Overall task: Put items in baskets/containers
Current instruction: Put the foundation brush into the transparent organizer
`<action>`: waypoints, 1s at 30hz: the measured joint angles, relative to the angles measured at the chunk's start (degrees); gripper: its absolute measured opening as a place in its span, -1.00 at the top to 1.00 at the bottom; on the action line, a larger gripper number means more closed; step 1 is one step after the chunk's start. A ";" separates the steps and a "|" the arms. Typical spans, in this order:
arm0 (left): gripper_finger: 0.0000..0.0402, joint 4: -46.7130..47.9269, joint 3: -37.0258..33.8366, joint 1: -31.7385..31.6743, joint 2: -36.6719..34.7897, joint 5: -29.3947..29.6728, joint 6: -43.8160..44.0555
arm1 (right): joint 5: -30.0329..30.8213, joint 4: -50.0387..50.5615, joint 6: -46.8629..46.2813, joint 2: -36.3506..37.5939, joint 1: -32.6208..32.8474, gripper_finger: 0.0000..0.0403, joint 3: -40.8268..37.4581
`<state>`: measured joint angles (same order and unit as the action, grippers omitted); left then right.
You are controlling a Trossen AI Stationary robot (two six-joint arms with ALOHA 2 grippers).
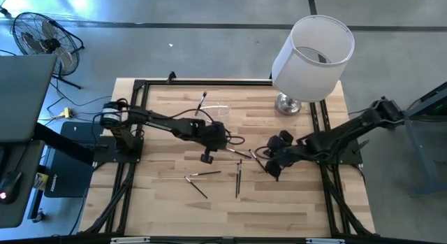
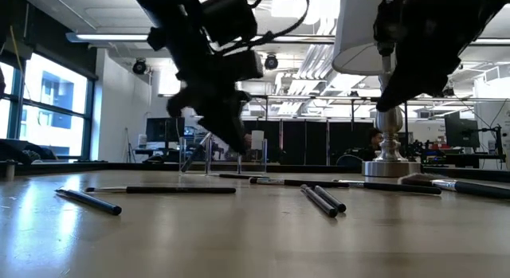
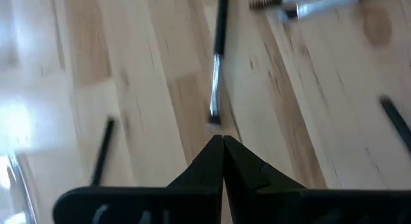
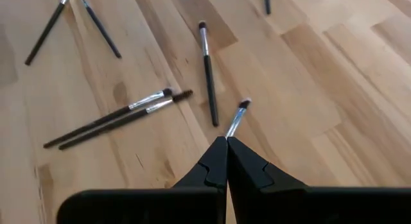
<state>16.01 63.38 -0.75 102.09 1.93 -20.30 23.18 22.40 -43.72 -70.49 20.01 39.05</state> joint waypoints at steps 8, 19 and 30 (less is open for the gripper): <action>1.00 -0.45 4.11 -0.04 6.06 0.09 -0.48 | -0.26 -3.65 -0.42 -1.82 -0.02 1.00 0.04; 1.00 0.59 6.81 -0.04 9.63 -0.74 -0.26 | -2.38 -4.30 -0.42 -1.82 -0.02 1.00 0.04; 1.00 10.70 13.82 -0.04 9.74 3.57 0.01 | -3.42 -4.30 0.20 -1.82 -0.13 1.00 0.04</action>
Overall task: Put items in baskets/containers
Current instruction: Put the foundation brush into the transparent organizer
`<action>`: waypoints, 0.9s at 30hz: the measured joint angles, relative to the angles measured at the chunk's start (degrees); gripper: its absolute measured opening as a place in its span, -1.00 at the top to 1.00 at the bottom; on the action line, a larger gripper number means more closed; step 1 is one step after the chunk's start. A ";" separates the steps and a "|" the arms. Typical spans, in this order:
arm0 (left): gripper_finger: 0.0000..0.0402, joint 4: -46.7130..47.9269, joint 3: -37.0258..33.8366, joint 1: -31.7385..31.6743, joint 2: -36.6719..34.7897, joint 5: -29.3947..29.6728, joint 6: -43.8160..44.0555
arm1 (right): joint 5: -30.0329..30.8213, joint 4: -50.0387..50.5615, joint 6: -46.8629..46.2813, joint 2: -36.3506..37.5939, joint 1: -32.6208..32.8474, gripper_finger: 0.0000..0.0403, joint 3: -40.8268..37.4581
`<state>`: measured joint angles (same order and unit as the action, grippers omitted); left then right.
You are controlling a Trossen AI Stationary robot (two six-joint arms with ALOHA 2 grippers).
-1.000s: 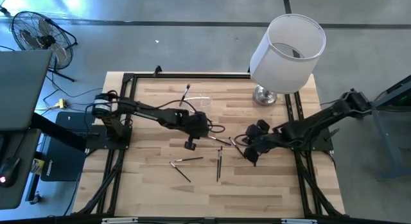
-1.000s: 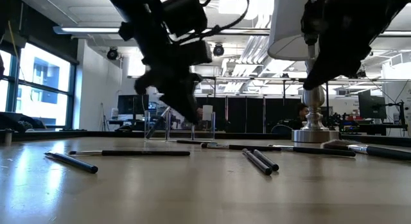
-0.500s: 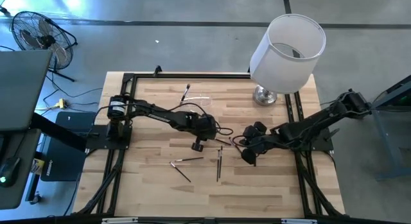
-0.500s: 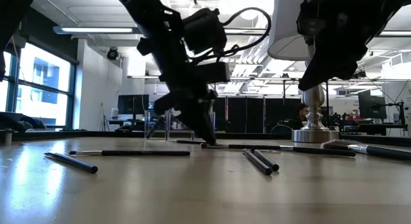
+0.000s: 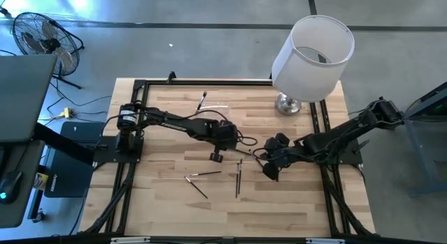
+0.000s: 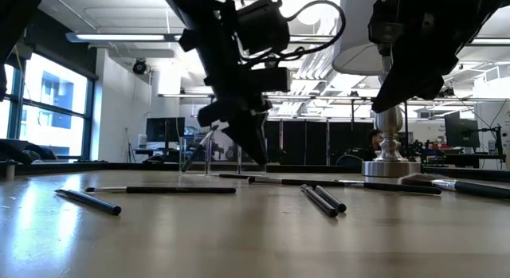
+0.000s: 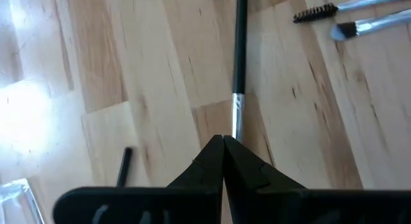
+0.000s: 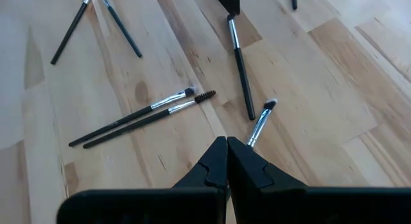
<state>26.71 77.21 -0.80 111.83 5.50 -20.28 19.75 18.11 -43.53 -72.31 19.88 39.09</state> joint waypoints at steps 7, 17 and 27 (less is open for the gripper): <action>1.00 4.44 0.46 -1.01 -0.02 -0.56 1.66 | -0.03 0.00 0.02 0.00 0.00 1.00 0.00; 1.00 1.09 0.44 -5.04 -0.02 -2.96 2.57 | -0.01 0.02 0.02 0.00 0.00 1.00 -0.02; 1.00 -0.38 0.44 -6.69 0.40 -8.15 1.51 | -0.03 0.02 0.02 0.00 0.00 1.00 -0.02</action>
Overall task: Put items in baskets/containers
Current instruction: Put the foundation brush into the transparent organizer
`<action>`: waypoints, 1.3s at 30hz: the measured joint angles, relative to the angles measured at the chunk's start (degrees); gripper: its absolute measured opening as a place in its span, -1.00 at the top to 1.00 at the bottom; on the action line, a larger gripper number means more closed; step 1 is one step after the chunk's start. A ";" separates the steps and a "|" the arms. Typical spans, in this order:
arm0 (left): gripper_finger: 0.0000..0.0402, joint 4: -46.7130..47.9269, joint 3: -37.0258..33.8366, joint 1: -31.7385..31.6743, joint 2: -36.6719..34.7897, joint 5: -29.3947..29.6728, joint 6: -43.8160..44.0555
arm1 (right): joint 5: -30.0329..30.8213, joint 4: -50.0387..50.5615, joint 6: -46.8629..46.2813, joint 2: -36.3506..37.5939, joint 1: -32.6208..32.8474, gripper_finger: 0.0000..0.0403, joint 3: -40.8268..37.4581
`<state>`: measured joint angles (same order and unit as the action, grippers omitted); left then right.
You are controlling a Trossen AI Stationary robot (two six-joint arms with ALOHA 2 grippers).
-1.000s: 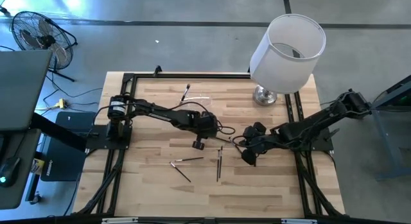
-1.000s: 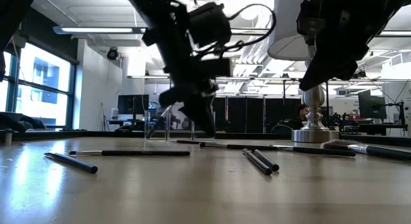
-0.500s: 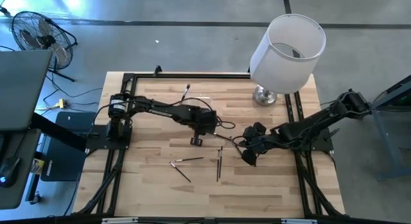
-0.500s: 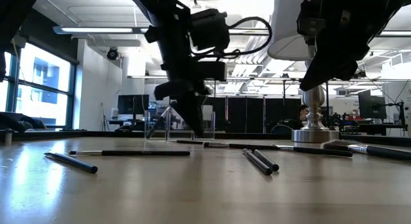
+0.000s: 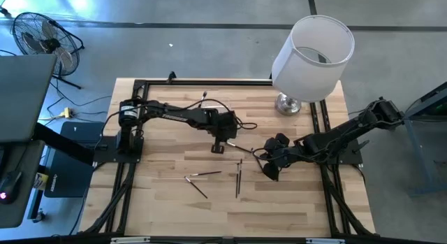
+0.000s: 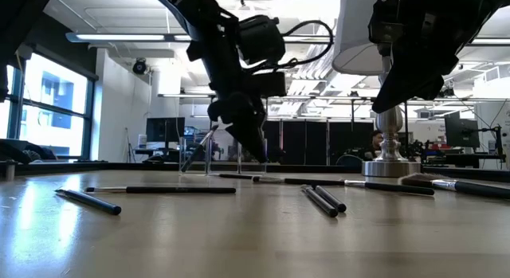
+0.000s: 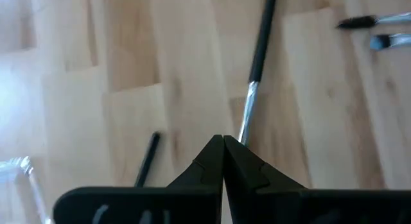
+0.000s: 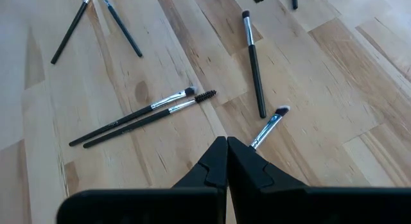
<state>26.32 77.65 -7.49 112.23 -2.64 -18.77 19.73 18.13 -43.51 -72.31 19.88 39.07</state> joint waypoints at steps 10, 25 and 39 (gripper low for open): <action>1.00 1.70 -0.04 0.00 0.63 -2.50 -1.00 | 0.03 0.02 0.00 0.00 0.00 1.00 -0.02; 1.00 1.72 0.15 -0.02 3.85 -2.91 -2.54 | 0.72 0.00 0.00 0.00 0.00 1.00 -0.02; 1.00 1.77 0.04 1.18 3.94 1.88 2.97 | 1.92 0.07 0.48 0.00 0.00 1.00 -0.02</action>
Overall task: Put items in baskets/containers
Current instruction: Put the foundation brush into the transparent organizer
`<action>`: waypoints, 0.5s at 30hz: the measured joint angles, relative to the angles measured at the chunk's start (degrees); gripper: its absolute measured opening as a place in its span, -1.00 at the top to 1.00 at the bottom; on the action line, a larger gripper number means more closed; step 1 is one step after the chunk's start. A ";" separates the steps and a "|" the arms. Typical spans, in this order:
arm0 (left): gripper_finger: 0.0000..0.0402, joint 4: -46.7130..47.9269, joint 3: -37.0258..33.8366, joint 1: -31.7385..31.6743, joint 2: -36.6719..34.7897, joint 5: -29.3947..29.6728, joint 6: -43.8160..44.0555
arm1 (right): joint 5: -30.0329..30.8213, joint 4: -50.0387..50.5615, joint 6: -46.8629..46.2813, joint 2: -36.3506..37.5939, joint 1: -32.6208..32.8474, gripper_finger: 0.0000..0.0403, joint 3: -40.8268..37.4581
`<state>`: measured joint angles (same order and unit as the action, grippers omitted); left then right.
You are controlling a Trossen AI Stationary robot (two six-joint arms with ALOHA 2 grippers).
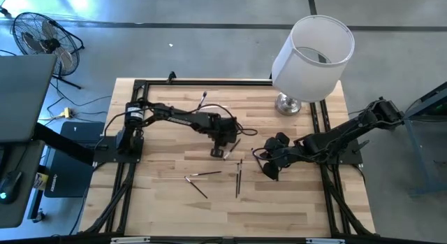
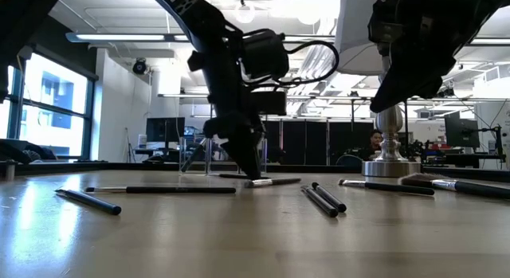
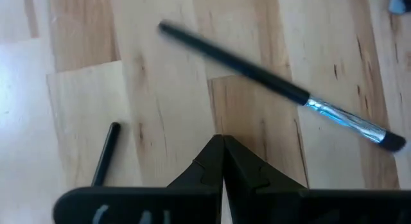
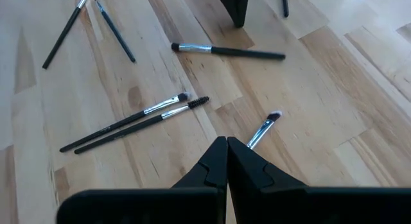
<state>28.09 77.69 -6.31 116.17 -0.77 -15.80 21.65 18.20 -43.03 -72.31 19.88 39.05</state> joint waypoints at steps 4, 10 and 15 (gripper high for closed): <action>1.00 1.20 -0.35 0.04 -1.66 3.00 4.10 | 0.04 -0.02 -0.02 0.00 -0.04 1.00 0.00; 1.00 4.19 -0.26 -0.04 -6.62 5.30 16.57 | 0.94 0.06 1.72 0.00 -1.11 1.00 -0.02; 1.00 7.07 -0.38 1.11 -7.97 4.56 26.13 | -2.42 1.70 3.15 0.02 -3.85 1.00 -0.61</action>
<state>35.16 77.30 -5.20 108.20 3.79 10.33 19.23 19.89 -39.88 -72.29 16.03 38.44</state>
